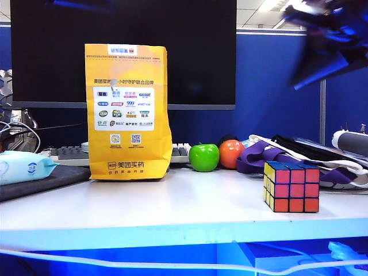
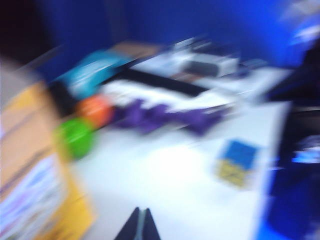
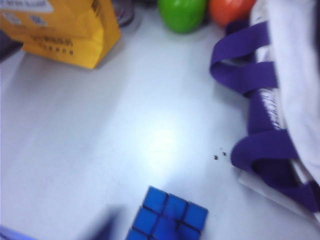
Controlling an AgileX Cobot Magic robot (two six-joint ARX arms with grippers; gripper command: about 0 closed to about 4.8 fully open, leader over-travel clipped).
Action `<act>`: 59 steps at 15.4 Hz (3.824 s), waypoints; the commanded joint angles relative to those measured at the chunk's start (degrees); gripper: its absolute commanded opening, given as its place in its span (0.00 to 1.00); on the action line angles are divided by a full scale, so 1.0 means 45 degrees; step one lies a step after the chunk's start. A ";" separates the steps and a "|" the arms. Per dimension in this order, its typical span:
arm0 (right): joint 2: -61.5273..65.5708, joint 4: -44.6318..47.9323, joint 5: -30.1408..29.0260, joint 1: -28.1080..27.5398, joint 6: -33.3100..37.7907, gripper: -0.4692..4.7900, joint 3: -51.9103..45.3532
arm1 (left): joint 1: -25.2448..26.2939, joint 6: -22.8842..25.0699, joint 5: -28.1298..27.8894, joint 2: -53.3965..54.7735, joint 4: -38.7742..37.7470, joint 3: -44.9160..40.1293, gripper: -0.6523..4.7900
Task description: Pick up the Rubik's Cube and throw it into the yellow paper bag.
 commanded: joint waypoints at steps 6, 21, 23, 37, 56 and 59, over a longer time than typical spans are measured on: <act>0.2846 -0.1783 0.0044 -0.0010 -0.0287 1.00 0.2098 | -0.0087 0.0199 0.2676 0.0058 -0.1491 0.0083 1.00; 0.6494 -0.5168 0.0393 -0.0034 -0.0461 1.00 0.3803 | -0.4624 0.0928 -0.1190 0.0840 -0.3517 0.0083 1.00; 0.6504 -0.5615 0.0330 -0.0029 -0.0078 1.00 0.3803 | -0.4629 0.1001 -0.1341 0.0845 -0.3376 0.0083 1.00; 0.7689 -0.4643 -0.0408 -0.0029 0.0291 0.08 0.3837 | -0.4663 0.0996 -0.2210 0.0840 -0.2934 0.0083 1.00; 0.8903 -0.2438 -0.7417 0.0690 -0.0549 0.08 1.4630 | 0.1224 -0.1146 -0.3920 -0.1744 0.2361 0.0087 0.85; 1.1084 -0.2351 -0.7742 0.0860 -0.0583 0.08 1.6670 | 0.1477 -0.1001 -0.3279 -0.1239 0.2385 0.0087 0.84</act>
